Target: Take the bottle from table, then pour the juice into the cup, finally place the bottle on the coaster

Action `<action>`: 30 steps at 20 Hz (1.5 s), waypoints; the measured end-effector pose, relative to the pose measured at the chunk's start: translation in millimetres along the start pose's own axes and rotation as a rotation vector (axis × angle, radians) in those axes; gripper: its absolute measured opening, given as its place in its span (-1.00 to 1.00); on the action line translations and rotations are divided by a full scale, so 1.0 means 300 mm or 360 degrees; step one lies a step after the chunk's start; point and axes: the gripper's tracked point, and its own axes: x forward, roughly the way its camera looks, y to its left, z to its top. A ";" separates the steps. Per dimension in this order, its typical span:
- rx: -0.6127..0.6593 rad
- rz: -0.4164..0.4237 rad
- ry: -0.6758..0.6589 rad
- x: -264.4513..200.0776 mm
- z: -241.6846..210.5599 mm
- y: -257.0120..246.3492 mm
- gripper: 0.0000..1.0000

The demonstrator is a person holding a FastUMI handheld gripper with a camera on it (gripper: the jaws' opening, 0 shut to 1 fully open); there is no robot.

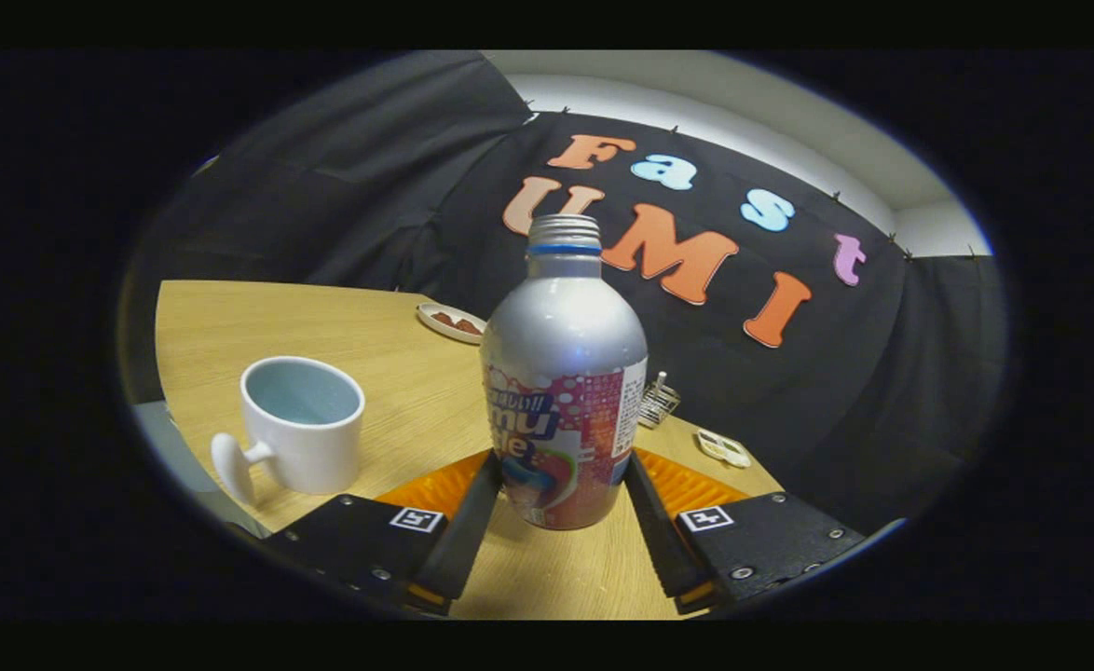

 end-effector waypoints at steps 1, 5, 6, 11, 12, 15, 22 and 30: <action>0.0044 0.0025 -0.0008 0.006 0.005 0.016 0.54; 0.0260 0.0068 -0.0009 0.046 0.025 0.021 0.54; 0.0332 0.0084 0.0007 0.061 0.024 0.025 0.54; 0.0674 0.0137 0.0137 0.156 -0.023 0.028 0.56; 0.0702 0.0126 0.0160 0.181 -0.032 0.021 0.55; 0.0721 0.0076 0.0238 0.245 -0.077 0.002 0.55; 0.0730 0.0071 0.0405 0.339 -0.174 0.022 0.57; 0.0745 0.0073 0.0475 0.350 -0.209 0.034 0.61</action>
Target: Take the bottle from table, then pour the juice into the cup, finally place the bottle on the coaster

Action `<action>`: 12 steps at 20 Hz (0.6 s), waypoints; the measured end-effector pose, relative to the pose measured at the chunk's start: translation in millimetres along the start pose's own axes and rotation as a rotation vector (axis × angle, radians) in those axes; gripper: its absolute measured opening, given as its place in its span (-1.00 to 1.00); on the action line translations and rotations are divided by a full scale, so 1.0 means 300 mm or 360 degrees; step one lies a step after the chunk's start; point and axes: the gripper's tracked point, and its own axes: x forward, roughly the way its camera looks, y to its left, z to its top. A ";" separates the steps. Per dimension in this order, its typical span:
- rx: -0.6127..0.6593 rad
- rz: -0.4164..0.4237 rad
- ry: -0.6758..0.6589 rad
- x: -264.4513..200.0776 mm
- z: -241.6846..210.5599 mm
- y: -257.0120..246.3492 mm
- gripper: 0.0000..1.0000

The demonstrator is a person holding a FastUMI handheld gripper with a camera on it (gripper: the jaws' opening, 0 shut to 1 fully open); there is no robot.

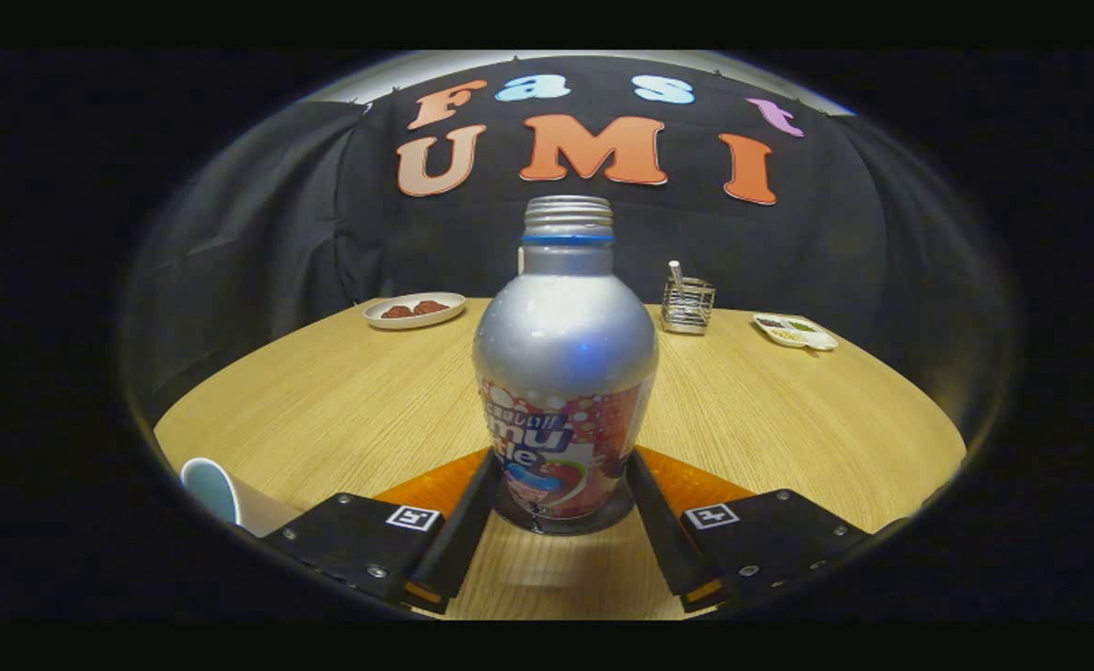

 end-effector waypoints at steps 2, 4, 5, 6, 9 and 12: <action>0.0016 -0.0001 0.0001 -0.014 -0.001 -0.004 0.61; 0.0015 0.0001 -0.0011 -0.030 0.004 -0.005 0.63; 0.0001 -0.0003 -0.0023 -0.039 0.011 -0.009 0.67; -0.0019 -0.0007 -0.0028 -0.048 0.012 -0.012 0.73; -0.0052 0.0002 -0.0054 -0.098 0.022 -0.022 0.95; -0.0065 0.0022 -0.0107 -0.156 0.040 -0.041 0.96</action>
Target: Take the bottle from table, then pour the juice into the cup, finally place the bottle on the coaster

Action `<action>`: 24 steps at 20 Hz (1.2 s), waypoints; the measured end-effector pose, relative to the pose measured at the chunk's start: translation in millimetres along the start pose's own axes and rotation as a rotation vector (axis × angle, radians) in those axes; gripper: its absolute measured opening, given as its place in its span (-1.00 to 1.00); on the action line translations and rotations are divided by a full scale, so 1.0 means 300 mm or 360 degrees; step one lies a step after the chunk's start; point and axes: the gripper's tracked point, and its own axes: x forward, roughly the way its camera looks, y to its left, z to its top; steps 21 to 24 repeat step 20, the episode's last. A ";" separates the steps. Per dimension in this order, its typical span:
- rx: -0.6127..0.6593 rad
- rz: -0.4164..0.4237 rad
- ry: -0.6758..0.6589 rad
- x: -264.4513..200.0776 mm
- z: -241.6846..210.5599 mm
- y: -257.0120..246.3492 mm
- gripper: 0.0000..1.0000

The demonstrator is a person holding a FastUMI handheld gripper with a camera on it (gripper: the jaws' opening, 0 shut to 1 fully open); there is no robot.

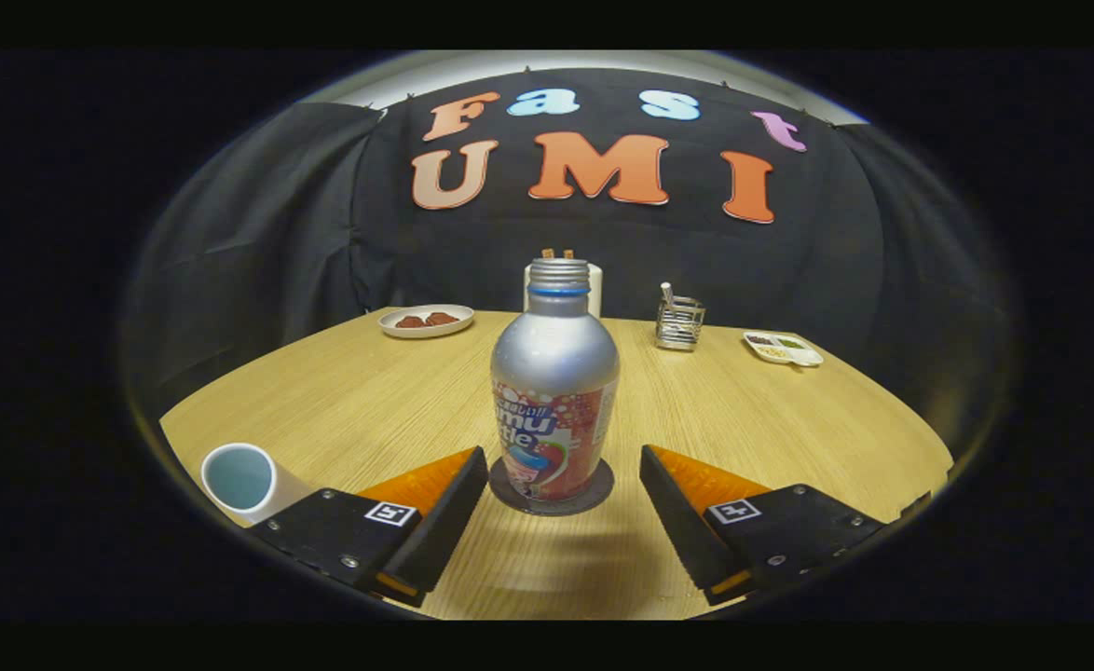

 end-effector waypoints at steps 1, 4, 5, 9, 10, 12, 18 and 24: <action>-0.0004 0.0008 -0.0018 -0.026 0.004 -0.010 0.96; -0.0013 0.0040 -0.0071 -0.107 0.010 -0.036 0.95; -0.0025 0.0044 -0.0094 -0.134 0.015 -0.051 0.95; -0.0082 0.0034 -0.0183 -0.230 0.026 -0.104 0.95; -0.0089 0.0030 -0.0208 -0.250 0.030 -0.120 0.95; -0.0095 0.0018 -0.0245 -0.287 0.027 -0.155 0.95; -0.0177 -0.0065 -0.0303 -0.366 0.004 -0.253 0.95; -0.0166 -0.0045 -0.0330 -0.389 0.004 -0.254 0.96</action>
